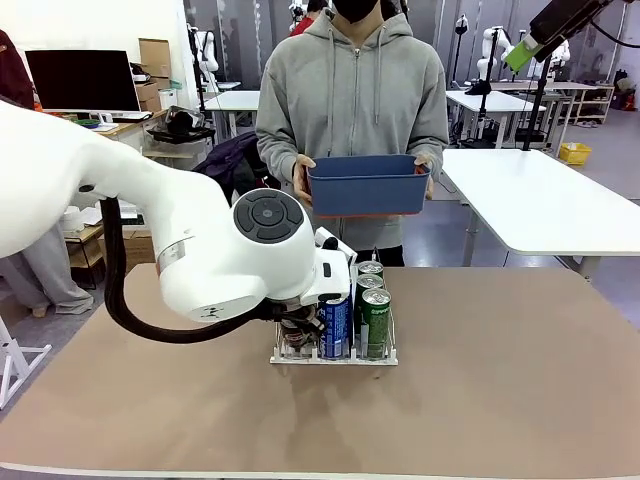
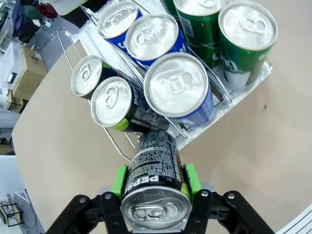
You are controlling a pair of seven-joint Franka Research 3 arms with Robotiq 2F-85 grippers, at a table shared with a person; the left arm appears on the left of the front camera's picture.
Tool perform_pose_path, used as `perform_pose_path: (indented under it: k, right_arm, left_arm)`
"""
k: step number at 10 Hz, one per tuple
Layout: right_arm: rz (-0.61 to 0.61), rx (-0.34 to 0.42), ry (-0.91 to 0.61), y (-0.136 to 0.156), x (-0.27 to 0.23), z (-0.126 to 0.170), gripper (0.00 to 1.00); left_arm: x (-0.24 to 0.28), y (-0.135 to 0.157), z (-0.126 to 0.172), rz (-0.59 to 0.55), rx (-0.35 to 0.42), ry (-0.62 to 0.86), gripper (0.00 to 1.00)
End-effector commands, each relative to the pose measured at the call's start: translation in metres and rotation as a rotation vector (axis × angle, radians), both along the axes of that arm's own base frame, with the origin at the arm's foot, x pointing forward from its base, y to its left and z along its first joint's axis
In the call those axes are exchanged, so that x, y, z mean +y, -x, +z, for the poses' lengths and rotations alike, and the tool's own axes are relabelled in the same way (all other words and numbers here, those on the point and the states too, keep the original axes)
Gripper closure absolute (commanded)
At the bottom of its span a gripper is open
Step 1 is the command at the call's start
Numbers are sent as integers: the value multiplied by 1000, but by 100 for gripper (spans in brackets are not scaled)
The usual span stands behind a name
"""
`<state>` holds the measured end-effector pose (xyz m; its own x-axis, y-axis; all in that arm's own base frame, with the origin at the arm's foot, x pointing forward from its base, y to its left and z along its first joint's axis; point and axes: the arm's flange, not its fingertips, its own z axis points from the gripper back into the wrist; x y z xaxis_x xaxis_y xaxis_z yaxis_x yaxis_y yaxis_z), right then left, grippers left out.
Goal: Fill the beverage cans into the dispenser.
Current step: Place the picked Pepsi coke in the line of the Automatic Can Dispenser with the same cans.
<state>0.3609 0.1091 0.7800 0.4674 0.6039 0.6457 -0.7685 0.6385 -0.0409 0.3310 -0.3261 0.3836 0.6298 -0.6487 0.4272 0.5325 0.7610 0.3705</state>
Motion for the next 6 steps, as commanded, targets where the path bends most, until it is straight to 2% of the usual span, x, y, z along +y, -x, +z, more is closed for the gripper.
perform_pose_path:
  k: [1, 6]
  right_arm:
    - [1, 1, -2, 1, -1, -1, 0]
    - [1, 1, -2, 1, -1, -1, 0]
  left_arm:
    - [-9, -32, -9, 40, -77, 17, 43]
    - [-9, -62, -18, 108, -142, 11, 43]
